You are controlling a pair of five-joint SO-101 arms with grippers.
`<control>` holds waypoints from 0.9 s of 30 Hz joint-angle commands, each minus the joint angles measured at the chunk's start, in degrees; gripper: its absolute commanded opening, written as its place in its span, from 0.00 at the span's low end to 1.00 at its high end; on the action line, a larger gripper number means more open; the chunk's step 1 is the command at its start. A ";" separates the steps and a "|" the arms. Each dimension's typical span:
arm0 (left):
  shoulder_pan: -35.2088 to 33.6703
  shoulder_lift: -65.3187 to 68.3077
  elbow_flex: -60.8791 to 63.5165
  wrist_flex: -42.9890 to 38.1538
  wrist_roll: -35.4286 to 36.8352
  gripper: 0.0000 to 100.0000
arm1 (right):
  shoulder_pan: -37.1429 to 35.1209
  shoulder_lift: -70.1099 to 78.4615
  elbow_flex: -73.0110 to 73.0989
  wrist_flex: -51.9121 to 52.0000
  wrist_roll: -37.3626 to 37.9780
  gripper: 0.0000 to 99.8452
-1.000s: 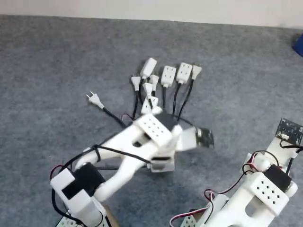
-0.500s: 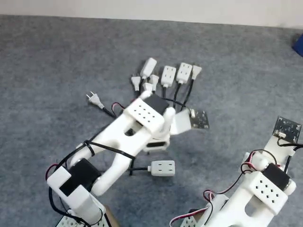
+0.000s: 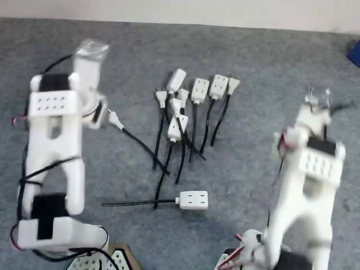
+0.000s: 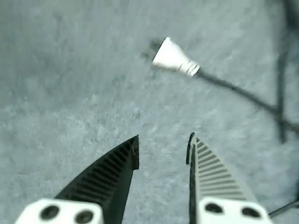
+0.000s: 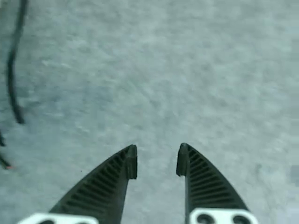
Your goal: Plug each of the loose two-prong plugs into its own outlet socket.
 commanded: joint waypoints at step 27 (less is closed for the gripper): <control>-2.86 -23.60 51.56 -44.22 9.41 0.17 | -18.95 86.55 -104.22 9.19 -19.69 0.15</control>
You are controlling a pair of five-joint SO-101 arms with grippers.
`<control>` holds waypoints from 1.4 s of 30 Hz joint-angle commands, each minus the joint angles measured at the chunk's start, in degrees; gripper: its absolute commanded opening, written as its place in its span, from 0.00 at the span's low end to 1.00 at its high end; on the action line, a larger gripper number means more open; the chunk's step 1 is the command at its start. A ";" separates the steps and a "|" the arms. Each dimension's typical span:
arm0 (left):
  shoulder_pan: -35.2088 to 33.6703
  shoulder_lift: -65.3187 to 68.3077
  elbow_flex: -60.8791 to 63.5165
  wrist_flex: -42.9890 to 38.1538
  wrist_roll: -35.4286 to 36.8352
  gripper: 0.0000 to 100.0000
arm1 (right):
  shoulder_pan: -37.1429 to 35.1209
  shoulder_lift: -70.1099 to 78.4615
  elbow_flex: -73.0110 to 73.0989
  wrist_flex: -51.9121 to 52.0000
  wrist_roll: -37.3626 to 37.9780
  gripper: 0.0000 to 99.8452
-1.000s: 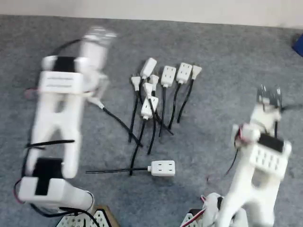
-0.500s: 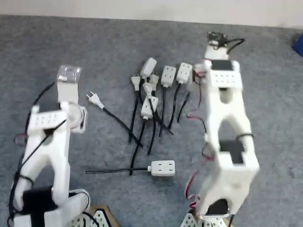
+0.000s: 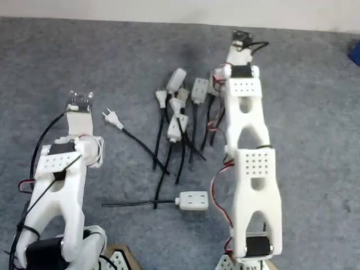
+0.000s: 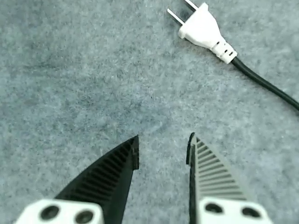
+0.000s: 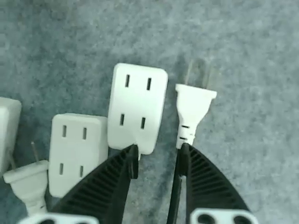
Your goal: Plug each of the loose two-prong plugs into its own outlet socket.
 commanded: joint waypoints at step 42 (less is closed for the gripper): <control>0.84 -1.71 0.48 -1.85 0.44 0.17 | 0.13 4.97 -5.14 8.84 9.76 0.01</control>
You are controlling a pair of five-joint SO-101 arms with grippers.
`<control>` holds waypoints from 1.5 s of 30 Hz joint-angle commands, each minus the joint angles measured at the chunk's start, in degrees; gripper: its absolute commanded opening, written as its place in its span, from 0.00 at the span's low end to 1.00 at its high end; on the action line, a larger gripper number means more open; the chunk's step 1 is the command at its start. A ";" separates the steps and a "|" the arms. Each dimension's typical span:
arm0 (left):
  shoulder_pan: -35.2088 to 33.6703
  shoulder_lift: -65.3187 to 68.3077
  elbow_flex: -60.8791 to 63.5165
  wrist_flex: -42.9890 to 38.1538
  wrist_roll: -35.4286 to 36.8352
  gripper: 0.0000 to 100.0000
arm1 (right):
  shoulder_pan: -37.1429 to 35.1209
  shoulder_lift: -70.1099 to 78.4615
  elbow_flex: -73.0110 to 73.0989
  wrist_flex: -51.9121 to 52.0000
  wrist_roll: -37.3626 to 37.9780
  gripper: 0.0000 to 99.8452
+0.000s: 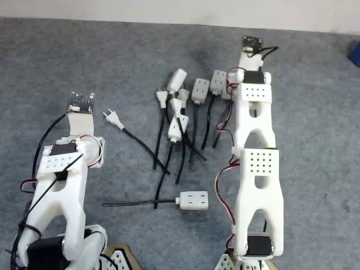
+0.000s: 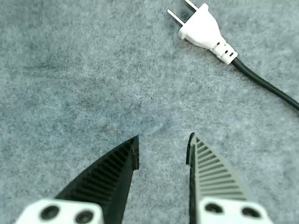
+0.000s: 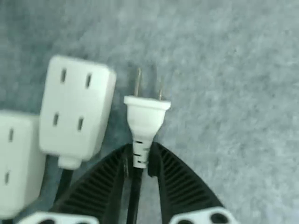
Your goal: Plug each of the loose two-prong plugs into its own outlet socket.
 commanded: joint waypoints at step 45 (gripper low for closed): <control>22.99 -2.33 -45.23 46.95 -3.96 0.30 | -17.36 -139.03 135.16 -15.96 21.27 0.01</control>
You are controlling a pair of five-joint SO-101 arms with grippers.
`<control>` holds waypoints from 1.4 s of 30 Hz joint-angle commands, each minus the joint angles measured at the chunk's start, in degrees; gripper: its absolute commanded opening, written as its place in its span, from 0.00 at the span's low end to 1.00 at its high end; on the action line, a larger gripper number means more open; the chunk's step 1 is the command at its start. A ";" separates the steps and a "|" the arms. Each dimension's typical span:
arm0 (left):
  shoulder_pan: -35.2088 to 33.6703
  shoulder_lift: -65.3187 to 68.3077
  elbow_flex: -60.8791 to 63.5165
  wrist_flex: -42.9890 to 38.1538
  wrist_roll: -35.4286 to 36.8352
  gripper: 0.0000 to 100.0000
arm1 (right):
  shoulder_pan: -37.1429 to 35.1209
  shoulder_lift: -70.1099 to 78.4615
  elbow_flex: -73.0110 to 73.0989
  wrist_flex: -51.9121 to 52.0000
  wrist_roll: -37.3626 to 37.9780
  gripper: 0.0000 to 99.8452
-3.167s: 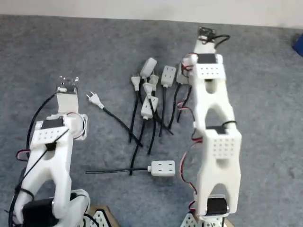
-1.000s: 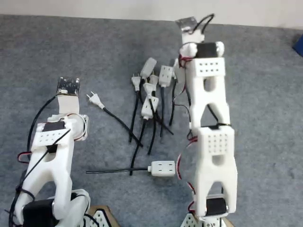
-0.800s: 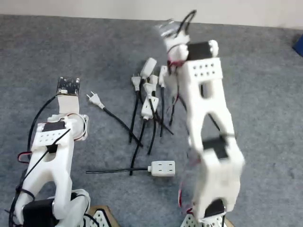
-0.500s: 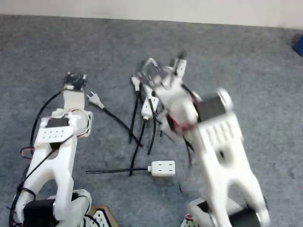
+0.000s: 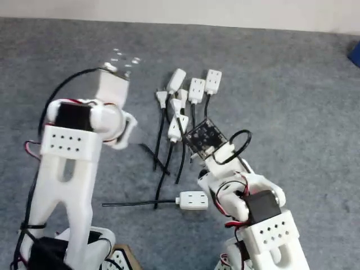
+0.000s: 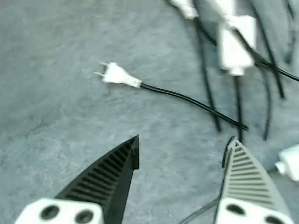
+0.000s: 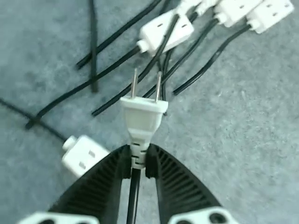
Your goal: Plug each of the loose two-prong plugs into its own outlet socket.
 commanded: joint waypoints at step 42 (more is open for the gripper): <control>7.52 -30.64 35.82 -33.76 1.58 0.34 | -7.96 -1.01 8.48 -23.69 -10.81 0.01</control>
